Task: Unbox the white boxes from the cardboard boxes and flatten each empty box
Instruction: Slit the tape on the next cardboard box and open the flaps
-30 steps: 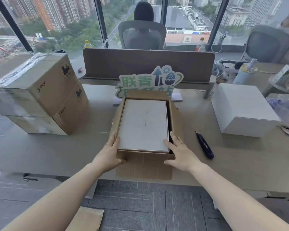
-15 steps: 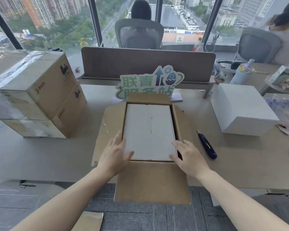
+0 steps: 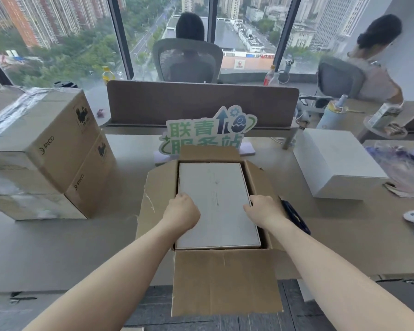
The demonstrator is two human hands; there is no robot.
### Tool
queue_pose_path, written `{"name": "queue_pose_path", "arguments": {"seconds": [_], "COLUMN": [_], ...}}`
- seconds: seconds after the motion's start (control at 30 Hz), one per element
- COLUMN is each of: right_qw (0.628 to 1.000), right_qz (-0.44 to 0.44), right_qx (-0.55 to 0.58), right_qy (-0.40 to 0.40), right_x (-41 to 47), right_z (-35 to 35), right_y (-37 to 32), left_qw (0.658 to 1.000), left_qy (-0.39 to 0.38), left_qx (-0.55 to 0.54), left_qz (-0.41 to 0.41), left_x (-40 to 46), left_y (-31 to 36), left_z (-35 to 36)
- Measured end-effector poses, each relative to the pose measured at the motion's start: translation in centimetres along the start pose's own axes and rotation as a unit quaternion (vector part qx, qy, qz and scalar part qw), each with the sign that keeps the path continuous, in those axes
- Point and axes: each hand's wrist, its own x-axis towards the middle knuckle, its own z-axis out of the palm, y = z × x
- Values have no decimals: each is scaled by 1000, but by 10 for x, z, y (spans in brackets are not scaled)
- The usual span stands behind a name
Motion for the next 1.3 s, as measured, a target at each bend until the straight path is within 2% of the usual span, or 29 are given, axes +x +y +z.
{"name": "queue_pose_path", "arguments": {"seconds": [0.2,0.37,0.57,0.7,0.93,1.1,1.3], "right_qw": [1000,998,997,994,987,992,989], "right_qz": [18,44,58,64,30,37,75], "right_qx": [-4,5,34,-24,-107,-9,120], "right_qy": [-11,-35,-49,-84,-116,-120,-32], "right_x": [1,5,9,15,19,17,7], "right_z": [-1,-6,-16,-21,-25,-21,-16], "right_y": [-6,-11,-15,-28,-39,-33,-21], "left_qw": [999,984,979,979,976,973,968], "left_qy": [-8,-32,-35,-58,5,29,63], "left_qx": [31,-148,-161,-155,-184,-198,-219], "left_qz": [-9,-93,-121,-119,-113,-112,-106], "left_x": [0,23,13,15,16,19,19], "left_y": [11,22,34,26,14,11,7], "left_z": [0,-26,-21,-19,-12,-6,-6]}}
